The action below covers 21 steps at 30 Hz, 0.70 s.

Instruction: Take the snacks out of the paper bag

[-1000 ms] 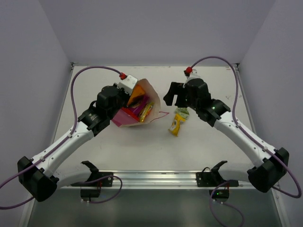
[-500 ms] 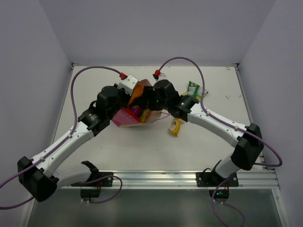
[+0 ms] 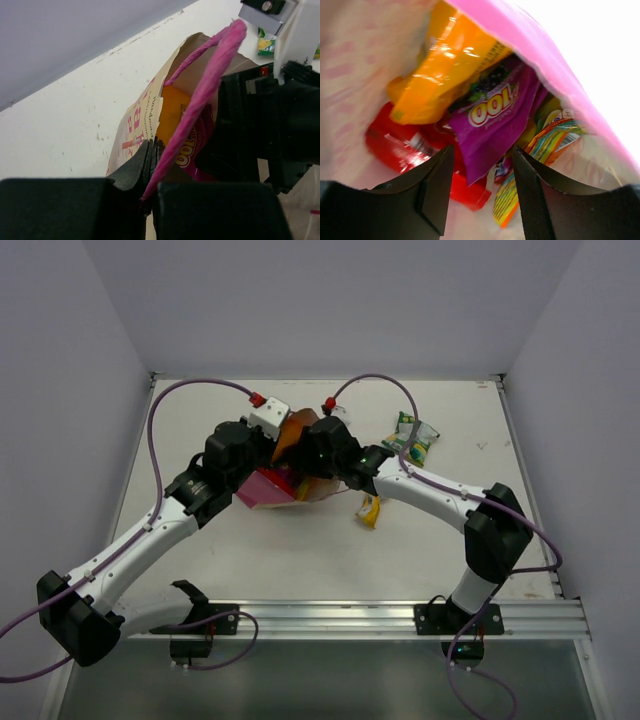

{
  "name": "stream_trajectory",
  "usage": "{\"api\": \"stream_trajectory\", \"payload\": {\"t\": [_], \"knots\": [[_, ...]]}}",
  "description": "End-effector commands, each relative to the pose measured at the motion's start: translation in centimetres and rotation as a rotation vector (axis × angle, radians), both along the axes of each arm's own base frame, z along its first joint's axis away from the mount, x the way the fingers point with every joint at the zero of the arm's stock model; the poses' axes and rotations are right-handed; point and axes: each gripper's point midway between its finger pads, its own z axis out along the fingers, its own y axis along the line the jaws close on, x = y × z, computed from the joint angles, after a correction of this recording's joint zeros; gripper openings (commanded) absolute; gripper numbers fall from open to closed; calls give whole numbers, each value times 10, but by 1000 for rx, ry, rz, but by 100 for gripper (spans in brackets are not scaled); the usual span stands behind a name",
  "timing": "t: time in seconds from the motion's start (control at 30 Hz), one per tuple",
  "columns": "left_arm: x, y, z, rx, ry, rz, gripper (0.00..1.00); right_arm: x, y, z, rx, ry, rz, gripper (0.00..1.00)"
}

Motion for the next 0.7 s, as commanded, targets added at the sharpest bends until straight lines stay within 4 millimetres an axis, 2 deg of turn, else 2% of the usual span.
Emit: {"api": "stream_trajectory", "payload": {"t": [0.0, 0.2, 0.23, 0.33, 0.37, 0.43, 0.53, 0.67], "knots": [[0, -8, 23, -79, -32, -20, 0, 11, 3, 2, 42, -11, -67, 53], [1, -5, 23, -76, -32, -3, 0, 11, -11, -8, -4, 3, -114, 51], [1, -5, 23, -74, -31, -2, 0, 10, -15, -3, -4, -7, -121, 51], [1, -4, 21, -72, -30, 3, 0, 7, -36, -10, -45, -7, -174, 51], [1, -4, 21, -73, -29, 3, 0, 8, -43, -4, -44, -22, -197, 51], [1, -4, 21, -73, -27, 4, 0, 7, -50, -5, -57, -21, -212, 51], [2, -5, 20, -75, -26, 3, 0, 9, -55, -3, -65, -18, -230, 51], [2, -7, 21, -76, -25, -3, 0, 5, -58, -11, -70, 15, -232, 51]]}}
